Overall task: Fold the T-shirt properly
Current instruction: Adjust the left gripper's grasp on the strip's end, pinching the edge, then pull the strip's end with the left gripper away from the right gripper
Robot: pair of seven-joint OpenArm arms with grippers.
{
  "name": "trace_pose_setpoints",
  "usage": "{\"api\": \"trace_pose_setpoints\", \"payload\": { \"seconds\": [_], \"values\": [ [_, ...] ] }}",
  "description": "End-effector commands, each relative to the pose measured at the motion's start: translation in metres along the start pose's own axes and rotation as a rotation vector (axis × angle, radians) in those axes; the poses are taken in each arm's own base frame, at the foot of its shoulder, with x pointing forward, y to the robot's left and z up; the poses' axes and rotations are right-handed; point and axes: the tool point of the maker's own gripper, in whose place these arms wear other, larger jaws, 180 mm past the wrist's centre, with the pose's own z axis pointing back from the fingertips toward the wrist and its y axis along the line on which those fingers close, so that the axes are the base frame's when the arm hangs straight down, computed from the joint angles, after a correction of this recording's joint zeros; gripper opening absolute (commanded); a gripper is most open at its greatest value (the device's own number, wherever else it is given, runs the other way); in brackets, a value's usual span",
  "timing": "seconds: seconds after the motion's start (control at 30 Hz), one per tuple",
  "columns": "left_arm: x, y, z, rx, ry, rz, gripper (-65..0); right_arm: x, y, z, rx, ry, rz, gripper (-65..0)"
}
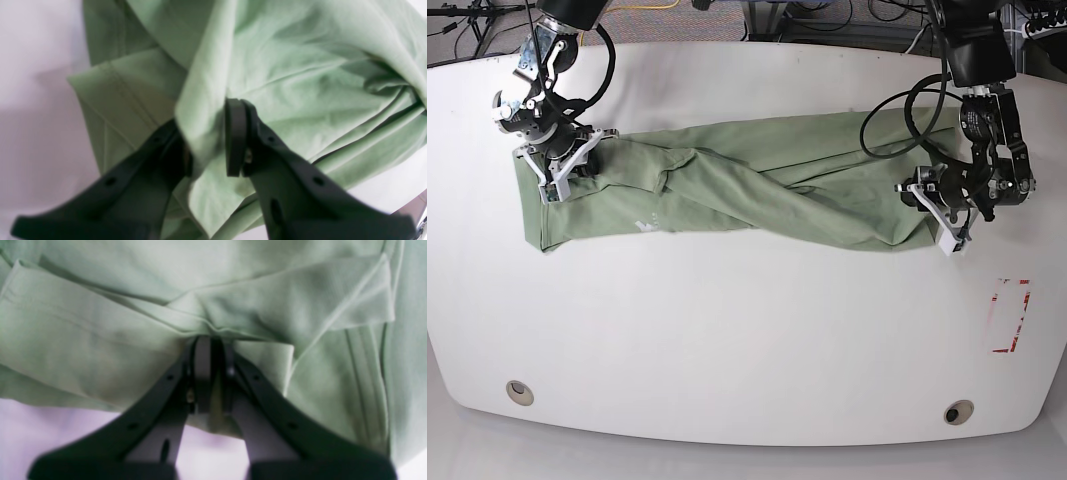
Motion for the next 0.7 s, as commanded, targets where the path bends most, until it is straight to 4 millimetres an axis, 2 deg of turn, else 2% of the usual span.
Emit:
{"api": "trace_pose_setpoints", "payload": {
  "seconds": [0.0, 0.23, 0.33, 0.67],
  "values": [
    [0.0154, 0.0028, 0.0083, 0.006, -0.047, -0.008, -53.5, -0.0047, -0.0046, 0.0023, -0.017, 0.034, 0.015, -61.0],
    [0.0186, 0.0079, 0.0124, 0.008, -0.068, 0.017, -57.1, -0.0047, -0.0046, 0.0023, -0.017, 0.034, 0.015, -61.0],
    [0.0195, 0.0076, 0.0135, 0.01, -0.071, 0.013, -65.0, -0.0047, -0.0046, 0.0023, -0.017, 0.034, 0.015, -61.0],
    [0.0191, 0.0075, 0.0133, 0.011, -0.068, 0.011, -65.0, -0.004, -0.0046, 0.0022, -0.017, 0.033, 0.016, -61.0]
  ]
}}
